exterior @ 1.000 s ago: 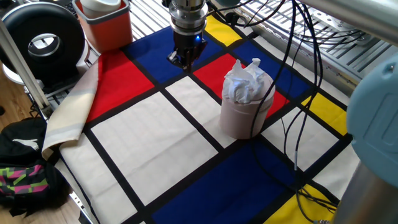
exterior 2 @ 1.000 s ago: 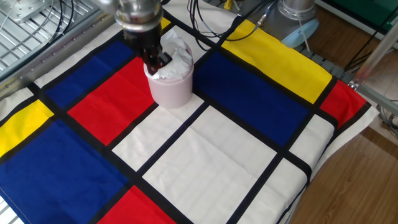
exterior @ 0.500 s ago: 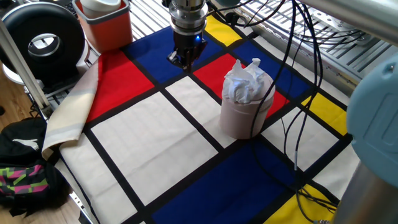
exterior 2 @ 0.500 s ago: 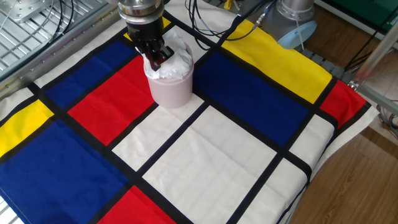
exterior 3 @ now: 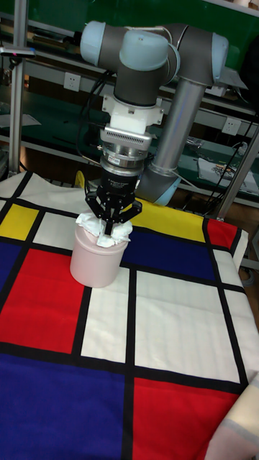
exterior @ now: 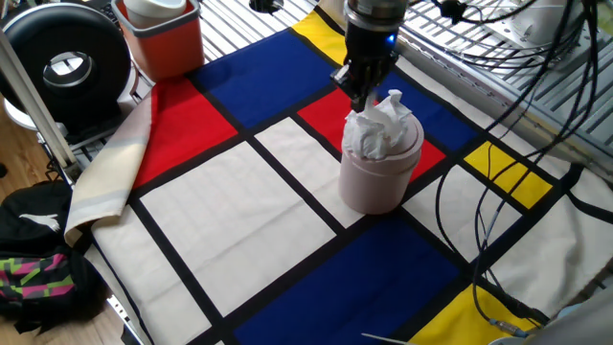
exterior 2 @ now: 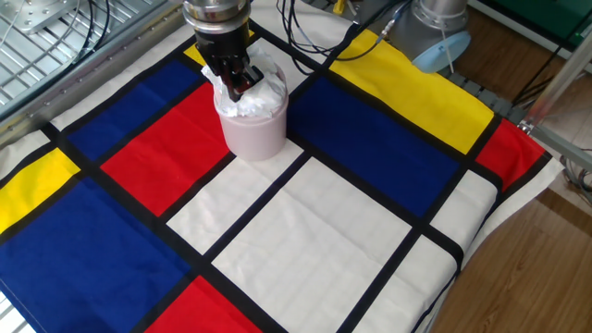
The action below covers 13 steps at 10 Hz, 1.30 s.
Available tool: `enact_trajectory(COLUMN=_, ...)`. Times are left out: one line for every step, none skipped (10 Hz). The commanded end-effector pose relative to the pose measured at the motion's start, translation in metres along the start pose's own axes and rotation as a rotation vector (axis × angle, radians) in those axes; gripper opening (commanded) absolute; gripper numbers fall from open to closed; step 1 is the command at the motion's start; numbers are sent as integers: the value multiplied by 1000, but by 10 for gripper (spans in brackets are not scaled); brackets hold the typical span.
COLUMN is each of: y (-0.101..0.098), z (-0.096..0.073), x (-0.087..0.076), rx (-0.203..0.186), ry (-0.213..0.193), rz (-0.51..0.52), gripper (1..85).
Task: Put the garbage in the trash can
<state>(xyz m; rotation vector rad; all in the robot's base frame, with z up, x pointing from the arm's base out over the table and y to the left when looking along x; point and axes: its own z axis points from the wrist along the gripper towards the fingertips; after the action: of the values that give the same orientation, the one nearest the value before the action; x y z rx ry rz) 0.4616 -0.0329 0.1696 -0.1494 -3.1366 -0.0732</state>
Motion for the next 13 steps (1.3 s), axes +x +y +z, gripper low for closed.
enact_trajectory(y=3, z=-2, x=1, rx=-8, ry=-12, rz=13, gripper=10)
enact_trajectory(y=5, z=-2, x=-1, rx=-19, ry=-26, rz=13, gripper=10)
enact_trajectory(y=8, z=-3, x=-1, rx=-27, ry=-33, rz=15, gripper=10)
enact_trajectory(y=9, z=-3, x=-2, rx=-26, ry=-42, rz=16, gripper=10)
enact_trajectory(y=10, z=-2, x=-5, rx=-26, ry=-58, rz=16, gripper=10)
enact_trajectory(y=13, z=-2, x=-11, rx=-38, ry=-80, rz=12, gripper=10)
enact_trajectory(y=16, z=-1, x=-15, rx=-47, ry=-98, rz=6, gripper=10)
enact_trajectory(y=20, z=1, x=-18, rx=-60, ry=-106, rz=1, gripper=10)
enact_trajectory(y=22, z=6, x=-21, rx=-64, ry=-110, rz=-6, gripper=10)
enact_trajectory(y=21, z=9, x=-23, rx=-61, ry=-106, rz=-13, gripper=10)
enact_trajectory(y=21, z=9, x=-23, rx=-60, ry=-104, rz=-14, gripper=10)
enact_trajectory(y=21, z=10, x=-22, rx=-62, ry=-101, rz=-14, gripper=10)
enact_trajectory(y=21, z=10, x=-21, rx=-61, ry=-95, rz=-14, gripper=10)
